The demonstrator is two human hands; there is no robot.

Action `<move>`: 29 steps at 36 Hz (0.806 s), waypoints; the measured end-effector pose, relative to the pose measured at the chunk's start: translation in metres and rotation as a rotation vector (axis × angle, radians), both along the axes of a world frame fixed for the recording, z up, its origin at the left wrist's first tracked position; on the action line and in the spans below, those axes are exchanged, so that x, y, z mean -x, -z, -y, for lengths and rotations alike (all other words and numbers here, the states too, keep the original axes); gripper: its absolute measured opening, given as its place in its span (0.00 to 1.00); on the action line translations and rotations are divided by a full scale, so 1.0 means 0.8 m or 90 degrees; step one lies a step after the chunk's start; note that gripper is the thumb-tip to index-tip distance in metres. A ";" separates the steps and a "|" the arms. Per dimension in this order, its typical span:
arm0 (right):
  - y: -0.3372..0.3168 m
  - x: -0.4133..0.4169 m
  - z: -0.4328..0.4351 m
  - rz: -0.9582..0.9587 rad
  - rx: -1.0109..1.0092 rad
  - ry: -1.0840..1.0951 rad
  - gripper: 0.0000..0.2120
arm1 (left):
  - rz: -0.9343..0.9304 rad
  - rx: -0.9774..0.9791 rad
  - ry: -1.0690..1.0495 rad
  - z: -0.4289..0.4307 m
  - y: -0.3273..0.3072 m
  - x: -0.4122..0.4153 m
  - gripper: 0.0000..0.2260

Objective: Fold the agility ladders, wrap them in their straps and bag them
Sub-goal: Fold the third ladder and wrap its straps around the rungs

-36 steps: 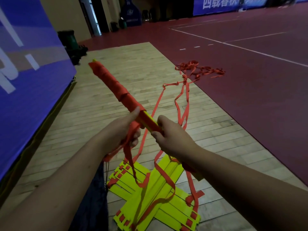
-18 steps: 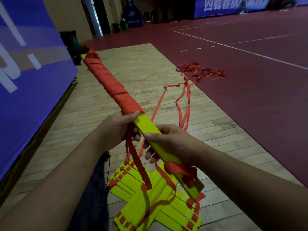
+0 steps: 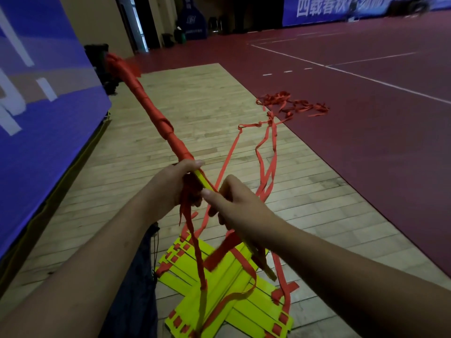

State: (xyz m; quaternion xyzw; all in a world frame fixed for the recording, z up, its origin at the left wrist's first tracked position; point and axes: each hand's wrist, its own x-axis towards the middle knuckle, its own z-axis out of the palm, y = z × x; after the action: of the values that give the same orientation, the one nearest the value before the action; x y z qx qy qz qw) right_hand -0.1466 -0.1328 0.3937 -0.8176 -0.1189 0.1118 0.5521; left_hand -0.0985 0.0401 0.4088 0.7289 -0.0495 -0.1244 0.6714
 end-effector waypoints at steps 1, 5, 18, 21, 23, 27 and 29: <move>-0.004 -0.004 0.006 -0.055 -0.022 -0.030 0.21 | 0.004 0.020 0.013 -0.004 -0.002 0.001 0.18; -0.012 -0.009 0.025 -0.266 -0.141 -0.229 0.24 | 0.006 0.124 0.066 -0.018 -0.006 0.005 0.15; -0.002 -0.011 0.015 0.007 0.015 -0.024 0.13 | -0.055 -0.045 0.013 -0.001 0.001 0.001 0.23; 0.004 -0.007 0.006 0.135 0.209 0.011 0.14 | -0.056 -0.040 -0.023 0.011 0.006 0.000 0.25; 0.004 -0.002 0.000 0.108 0.215 -0.035 0.17 | -0.043 -0.036 -0.047 0.010 0.011 0.000 0.23; -0.009 -0.008 0.014 -0.096 0.060 -0.079 0.21 | -0.042 0.048 -0.014 -0.002 0.006 -0.001 0.14; -0.014 -0.013 0.028 -0.188 -0.039 -0.088 0.21 | -0.046 0.137 -0.022 -0.004 -0.001 -0.001 0.11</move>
State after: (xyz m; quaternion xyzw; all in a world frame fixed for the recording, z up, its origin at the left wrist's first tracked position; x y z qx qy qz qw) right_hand -0.1363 -0.1551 0.4046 -0.7650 -0.0957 0.2652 0.5790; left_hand -0.0976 0.0434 0.4094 0.6481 -0.0257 -0.1330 0.7494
